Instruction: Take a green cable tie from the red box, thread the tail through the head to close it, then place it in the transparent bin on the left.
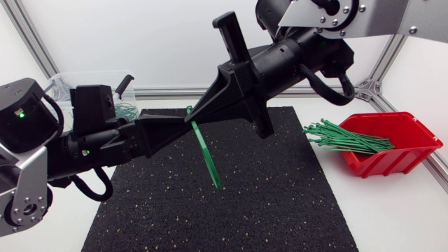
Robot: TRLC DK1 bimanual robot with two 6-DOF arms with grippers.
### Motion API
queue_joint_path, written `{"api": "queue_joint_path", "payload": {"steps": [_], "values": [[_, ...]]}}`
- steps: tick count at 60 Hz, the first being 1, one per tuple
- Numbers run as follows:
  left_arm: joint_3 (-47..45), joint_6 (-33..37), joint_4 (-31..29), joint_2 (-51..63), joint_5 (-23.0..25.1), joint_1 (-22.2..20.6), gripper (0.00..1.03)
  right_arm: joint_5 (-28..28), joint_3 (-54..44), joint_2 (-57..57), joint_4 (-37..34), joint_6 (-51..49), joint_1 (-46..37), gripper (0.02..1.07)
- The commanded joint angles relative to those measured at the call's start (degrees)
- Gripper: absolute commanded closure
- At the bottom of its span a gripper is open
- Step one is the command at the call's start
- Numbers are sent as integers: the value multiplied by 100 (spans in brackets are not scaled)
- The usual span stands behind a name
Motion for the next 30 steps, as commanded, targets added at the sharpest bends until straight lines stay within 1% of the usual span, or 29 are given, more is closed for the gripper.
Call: {"api": "queue_joint_path", "payload": {"steps": [1, 30], "values": [[-133, -140, 148, -100, 9, -51, 100, -38, -25, -64, 55, 110, -52, 102], [-150, -131, 236, -153, 17, -60, 100, -46, -69, -81, 64, 110, -96, 102]]}}
